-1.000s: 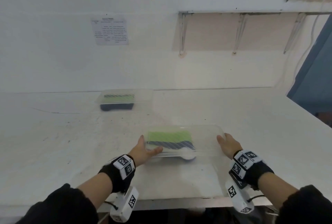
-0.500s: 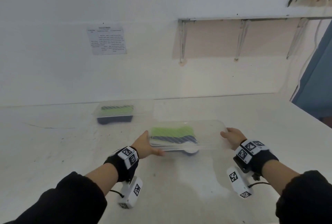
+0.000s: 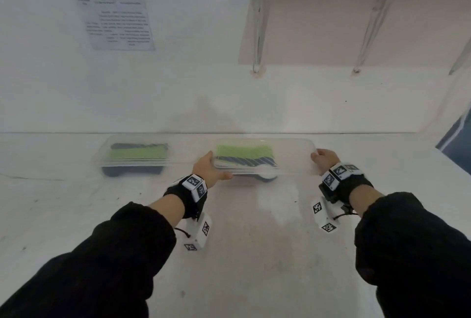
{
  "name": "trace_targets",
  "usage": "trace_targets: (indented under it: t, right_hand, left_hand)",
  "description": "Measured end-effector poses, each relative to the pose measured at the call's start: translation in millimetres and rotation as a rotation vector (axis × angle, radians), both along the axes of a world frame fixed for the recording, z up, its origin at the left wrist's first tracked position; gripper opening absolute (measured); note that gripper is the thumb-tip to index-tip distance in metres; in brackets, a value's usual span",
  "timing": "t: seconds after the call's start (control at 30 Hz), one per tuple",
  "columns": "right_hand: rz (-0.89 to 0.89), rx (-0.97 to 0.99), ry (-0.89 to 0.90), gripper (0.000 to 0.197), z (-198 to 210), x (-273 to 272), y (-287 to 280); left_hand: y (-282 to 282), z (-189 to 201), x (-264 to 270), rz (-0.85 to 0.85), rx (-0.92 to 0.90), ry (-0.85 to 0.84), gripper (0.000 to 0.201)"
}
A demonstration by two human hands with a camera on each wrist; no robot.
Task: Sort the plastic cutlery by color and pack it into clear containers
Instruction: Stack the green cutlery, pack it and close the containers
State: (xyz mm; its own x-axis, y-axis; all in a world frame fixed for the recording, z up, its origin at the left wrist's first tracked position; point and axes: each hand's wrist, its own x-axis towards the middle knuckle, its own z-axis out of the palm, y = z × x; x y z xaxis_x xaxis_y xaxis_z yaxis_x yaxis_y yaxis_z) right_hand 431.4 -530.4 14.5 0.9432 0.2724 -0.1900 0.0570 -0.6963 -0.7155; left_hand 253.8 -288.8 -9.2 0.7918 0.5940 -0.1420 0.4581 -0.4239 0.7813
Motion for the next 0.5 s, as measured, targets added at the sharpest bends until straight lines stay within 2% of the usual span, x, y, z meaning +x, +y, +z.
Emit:
trace_targets:
  t: [0.27, 0.5]
  right_hand:
    - [0.006, 0.012, -0.014, 0.035, -16, 50, 26]
    - [0.009, 0.043, -0.003, 0.038, -20, 64, 37]
  left_hand:
    - [20, -10, 47, 0.050, 0.011, 0.007, 0.097]
    - [21, -12, 53, 0.067, -0.038, -0.044, 0.093]
